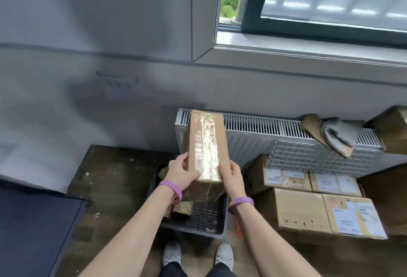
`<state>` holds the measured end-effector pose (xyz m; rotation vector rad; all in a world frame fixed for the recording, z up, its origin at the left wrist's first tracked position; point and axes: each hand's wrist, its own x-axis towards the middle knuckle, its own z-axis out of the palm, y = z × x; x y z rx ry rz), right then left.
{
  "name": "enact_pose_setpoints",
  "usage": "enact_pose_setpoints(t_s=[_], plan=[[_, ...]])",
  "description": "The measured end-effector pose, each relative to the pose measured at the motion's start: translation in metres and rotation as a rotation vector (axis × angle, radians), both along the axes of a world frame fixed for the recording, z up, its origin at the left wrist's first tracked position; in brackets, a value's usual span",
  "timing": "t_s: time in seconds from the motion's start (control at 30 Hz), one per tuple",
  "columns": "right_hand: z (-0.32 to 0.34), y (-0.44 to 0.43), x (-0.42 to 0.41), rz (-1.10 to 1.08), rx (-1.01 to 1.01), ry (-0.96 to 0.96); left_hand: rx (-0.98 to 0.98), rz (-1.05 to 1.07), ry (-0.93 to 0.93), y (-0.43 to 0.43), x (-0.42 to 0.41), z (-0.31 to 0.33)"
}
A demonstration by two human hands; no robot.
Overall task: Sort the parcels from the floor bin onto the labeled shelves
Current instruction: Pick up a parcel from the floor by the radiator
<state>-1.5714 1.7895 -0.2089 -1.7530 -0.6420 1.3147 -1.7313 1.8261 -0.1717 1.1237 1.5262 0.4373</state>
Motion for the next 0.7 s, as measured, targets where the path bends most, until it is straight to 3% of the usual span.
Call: enact_pose_setpoints(t_s=[0.23, 0.4, 0.53, 0.7], plan=[[0.012, 0.011, 0.011, -0.070, 0.033, 0.262, 0.165, 0.110, -0.174, 0.007, -0.007, 0.035], [0.028, 0.013, 0.019, -0.086, 0.067, 0.443, 0.503, 0.106, 0.017, 0.001, -0.006, 0.045], [0.037, 0.018, 0.020, -0.037, 0.081, 0.416, 0.324, 0.168, 0.109, 0.006, -0.023, 0.050], [0.049, 0.028, 0.006, 0.021, 0.198, 0.314, 0.247, 0.068, -0.033, 0.017, -0.027, 0.057]])
